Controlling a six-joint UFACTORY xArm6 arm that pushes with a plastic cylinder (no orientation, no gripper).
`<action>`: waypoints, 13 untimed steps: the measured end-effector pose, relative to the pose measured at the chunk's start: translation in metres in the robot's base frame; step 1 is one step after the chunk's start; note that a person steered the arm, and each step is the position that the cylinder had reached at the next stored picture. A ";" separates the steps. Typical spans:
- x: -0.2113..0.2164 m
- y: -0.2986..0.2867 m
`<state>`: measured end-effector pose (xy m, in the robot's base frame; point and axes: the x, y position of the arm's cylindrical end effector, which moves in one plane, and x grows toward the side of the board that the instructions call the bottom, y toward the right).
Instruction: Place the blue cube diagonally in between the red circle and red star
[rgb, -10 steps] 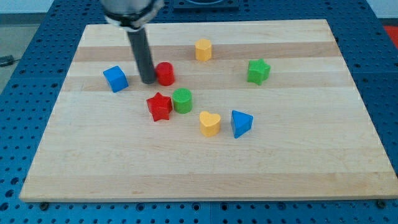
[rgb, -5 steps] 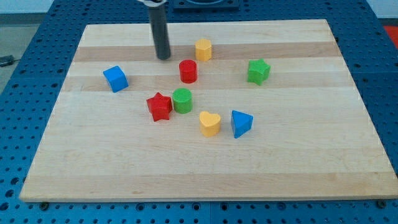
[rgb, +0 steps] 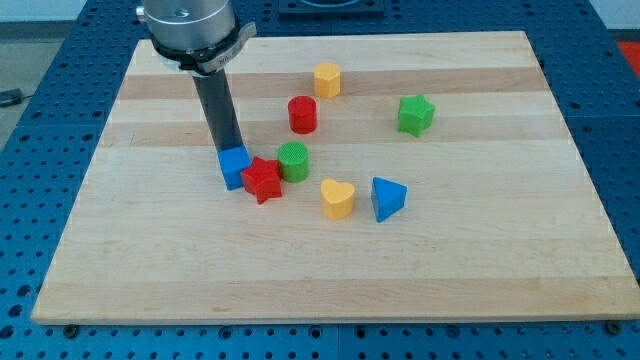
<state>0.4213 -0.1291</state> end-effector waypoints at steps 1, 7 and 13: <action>0.042 -0.039; 0.066 -0.042; -0.007 0.023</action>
<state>0.4143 -0.1056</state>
